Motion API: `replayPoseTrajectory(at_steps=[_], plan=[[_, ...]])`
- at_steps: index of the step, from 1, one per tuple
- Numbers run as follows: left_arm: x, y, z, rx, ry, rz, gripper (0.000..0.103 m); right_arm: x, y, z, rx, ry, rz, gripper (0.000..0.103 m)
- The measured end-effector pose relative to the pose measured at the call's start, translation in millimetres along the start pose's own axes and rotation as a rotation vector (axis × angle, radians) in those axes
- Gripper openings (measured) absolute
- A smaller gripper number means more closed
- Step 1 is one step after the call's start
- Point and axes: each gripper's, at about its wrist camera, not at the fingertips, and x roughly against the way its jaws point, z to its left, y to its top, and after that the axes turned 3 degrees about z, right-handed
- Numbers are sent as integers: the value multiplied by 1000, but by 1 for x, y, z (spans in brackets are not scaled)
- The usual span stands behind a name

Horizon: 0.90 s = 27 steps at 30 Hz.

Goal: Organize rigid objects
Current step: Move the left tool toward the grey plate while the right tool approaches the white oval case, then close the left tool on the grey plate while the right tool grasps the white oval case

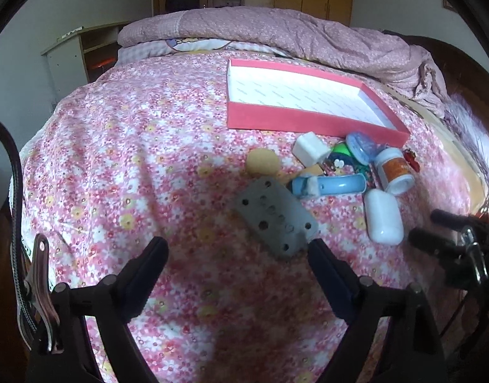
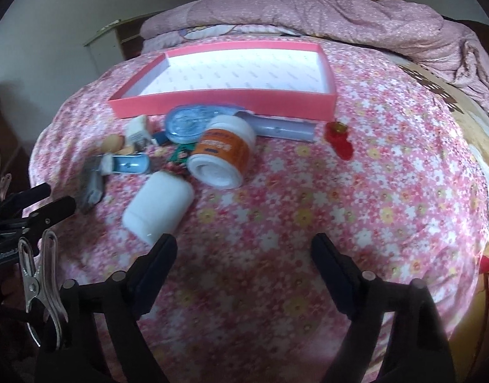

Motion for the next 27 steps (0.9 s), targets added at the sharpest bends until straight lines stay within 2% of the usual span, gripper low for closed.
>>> replayPoseTrajectory(at_steps=[7,12,14,16,18,21,23,27], plan=[[-7,9,-15,15,-87,11,92,14,-5,10,18,19,-15,86],[-26,20,-26,40,-72,43,91,17,-6,13,20,10,-17,86],[-33,21,-27,51,-49,50,86,18,-6,14,21,11,-16,86],[-32,21,-28,38,-24,24,80,17,-7,15,19,18,-14,85],[-31,20,-29,19,-19,18,64,17,-6,15,15,26,-11,85],[-27,17,-23,28,-58,19,53,14,-5,18,15,44,1,81],[-23,15,-18,40,-91,22,52,10,-3,22,20,56,15,79],[-18,10,-15,38,-98,30,52,3,5,30,18,89,37,78]])
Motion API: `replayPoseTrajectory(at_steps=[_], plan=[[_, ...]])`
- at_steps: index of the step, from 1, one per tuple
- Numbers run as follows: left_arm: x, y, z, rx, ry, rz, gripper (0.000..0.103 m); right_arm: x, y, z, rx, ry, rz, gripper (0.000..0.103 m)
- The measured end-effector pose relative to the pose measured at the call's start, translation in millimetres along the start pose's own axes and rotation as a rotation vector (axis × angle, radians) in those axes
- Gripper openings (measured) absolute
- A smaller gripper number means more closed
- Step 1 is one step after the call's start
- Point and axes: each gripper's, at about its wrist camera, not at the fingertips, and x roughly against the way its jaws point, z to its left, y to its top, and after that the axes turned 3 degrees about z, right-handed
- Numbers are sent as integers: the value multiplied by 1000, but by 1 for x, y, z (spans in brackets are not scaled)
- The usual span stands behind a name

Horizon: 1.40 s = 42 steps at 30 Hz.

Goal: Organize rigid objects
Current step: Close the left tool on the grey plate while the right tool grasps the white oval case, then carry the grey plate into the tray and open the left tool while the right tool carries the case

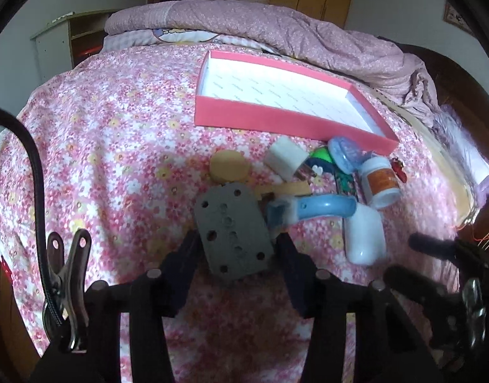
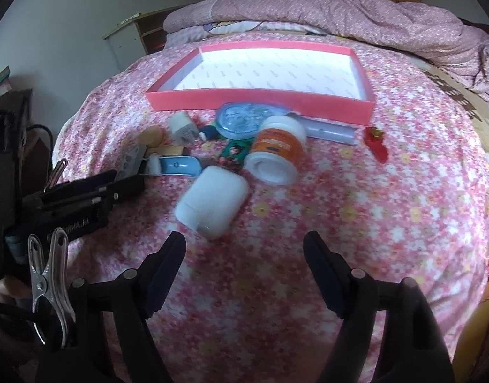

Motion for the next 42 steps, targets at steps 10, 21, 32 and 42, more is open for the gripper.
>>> replayPoseTrajectory(at_steps=[10,21,32,42], plan=[[-2,-5,-3,-32,15,-30,53,-19,19,22,27,-36,4,75],[-7,-4,-11,-69,66,-73,50,-28,14,20,46,-129,-27,51],[19,-2,-13,-70,-3,-110,46,-7,7,-2,-6,-62,-42,46],[35,9,-24,-82,-30,-137,46,11,9,-22,-60,-36,-84,41]])
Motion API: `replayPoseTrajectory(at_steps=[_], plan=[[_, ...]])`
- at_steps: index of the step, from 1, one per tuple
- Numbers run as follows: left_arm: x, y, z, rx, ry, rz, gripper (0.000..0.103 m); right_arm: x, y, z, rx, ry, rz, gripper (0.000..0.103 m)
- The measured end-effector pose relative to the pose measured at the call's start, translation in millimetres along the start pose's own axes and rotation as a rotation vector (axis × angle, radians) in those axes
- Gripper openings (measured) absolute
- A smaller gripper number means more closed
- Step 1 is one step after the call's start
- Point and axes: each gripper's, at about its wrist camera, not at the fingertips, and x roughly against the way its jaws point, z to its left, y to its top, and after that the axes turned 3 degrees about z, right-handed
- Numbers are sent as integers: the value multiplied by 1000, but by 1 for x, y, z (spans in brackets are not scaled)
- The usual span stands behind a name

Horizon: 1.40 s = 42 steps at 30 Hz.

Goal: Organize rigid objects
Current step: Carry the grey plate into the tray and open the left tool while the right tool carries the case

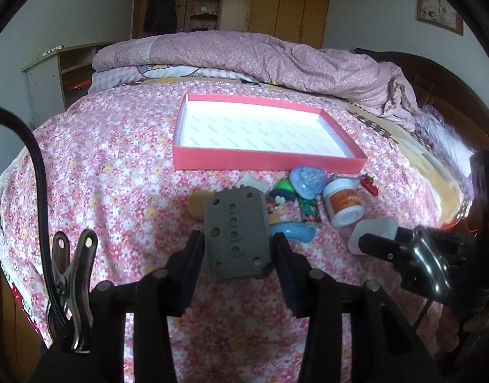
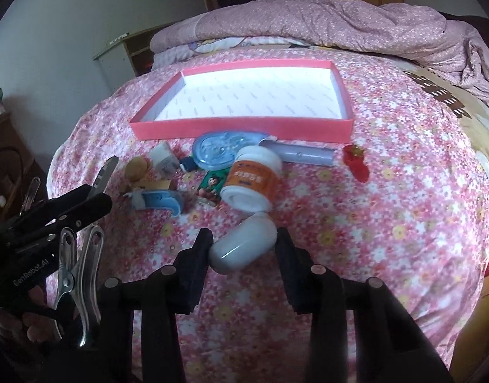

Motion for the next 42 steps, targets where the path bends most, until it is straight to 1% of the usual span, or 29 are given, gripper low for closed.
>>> replayPoseTrajectory(at_steps=[4,8,13,16,20,24,27,29,33,37,40,42], plan=[[-1,1,-2,-6,4,-1,46,1,-4,-5,6,6,-4,41],[-5,1,-3,0,-7,13,46,4,-9,-14,-12,42,-6,41],[-9,6,-4,-1,-27,19,46,11,-3,-21,-35,70,-28,41],[-11,15,-7,-10,-31,13,46,14,9,-24,-41,89,-33,41],[-15,35,-9,-13,-43,6,46,21,28,-27,-32,84,-66,41],[-23,59,-15,-46,-34,4,46,23,53,-31,-36,93,-88,41],[-34,76,-20,-72,-19,8,46,21,74,-31,-27,82,-110,41],[-42,88,-21,-66,-20,13,46,15,89,-34,-32,80,-118,41],[-62,108,-21,-46,-29,26,46,3,107,-41,-60,94,-117,41],[-86,119,-20,-50,-40,47,46,-20,118,-46,-107,94,-87,41],[-105,129,-20,-48,-54,70,46,-31,123,-51,-133,58,-78,41],[-114,136,-20,-73,-59,68,46,-37,125,-55,-142,43,-75,41]])
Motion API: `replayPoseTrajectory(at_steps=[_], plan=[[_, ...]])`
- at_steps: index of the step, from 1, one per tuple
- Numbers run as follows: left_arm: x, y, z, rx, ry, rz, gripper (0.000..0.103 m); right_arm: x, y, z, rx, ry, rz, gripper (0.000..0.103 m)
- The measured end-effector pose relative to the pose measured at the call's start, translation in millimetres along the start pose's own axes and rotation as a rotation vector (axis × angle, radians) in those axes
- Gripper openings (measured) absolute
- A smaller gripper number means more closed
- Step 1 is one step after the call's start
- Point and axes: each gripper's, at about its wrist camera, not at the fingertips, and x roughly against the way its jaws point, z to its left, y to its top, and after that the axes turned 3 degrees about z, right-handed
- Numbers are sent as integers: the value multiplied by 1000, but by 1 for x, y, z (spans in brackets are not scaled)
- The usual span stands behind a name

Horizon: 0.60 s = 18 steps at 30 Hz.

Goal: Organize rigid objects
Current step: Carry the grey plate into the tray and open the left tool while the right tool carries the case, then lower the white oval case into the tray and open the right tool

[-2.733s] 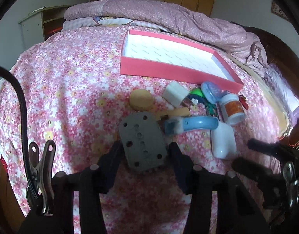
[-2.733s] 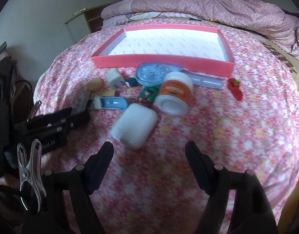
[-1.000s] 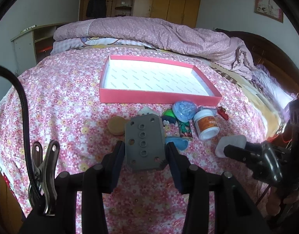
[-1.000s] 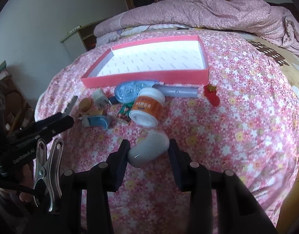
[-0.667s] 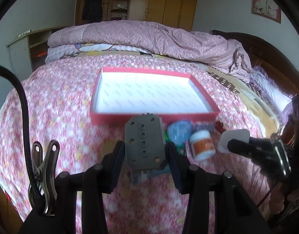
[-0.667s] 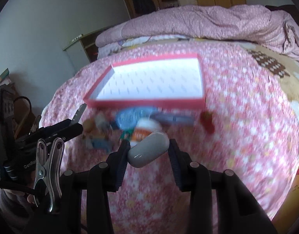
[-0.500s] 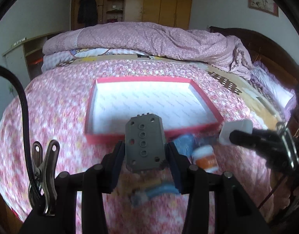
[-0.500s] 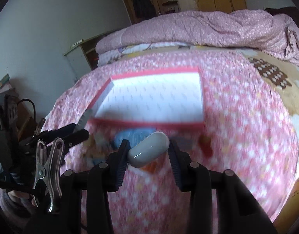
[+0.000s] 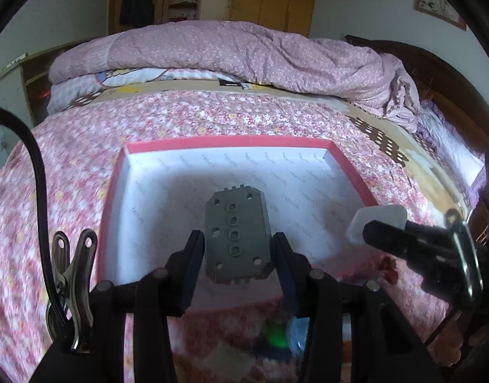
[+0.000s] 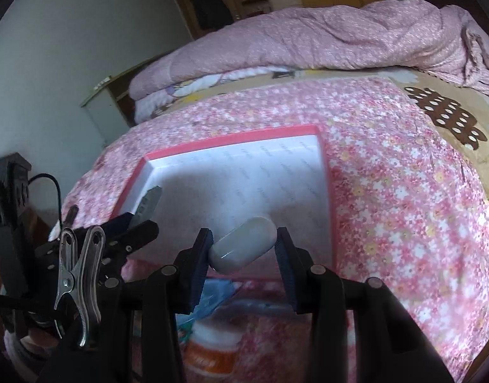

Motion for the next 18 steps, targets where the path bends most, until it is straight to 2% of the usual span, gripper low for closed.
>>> replayPoseTrajectory(at_steps=[5,11,18], plan=[[-18,7,-2,-57,25,9,46,-15,8,-8,-16,-30,20,41],[-34,7,-4,-68,49,38,46,-29,14,-13,-10,-11,38,41],[-40,3,-11,-72,138,77,56,-42,10,-17,21,3,43,41]])
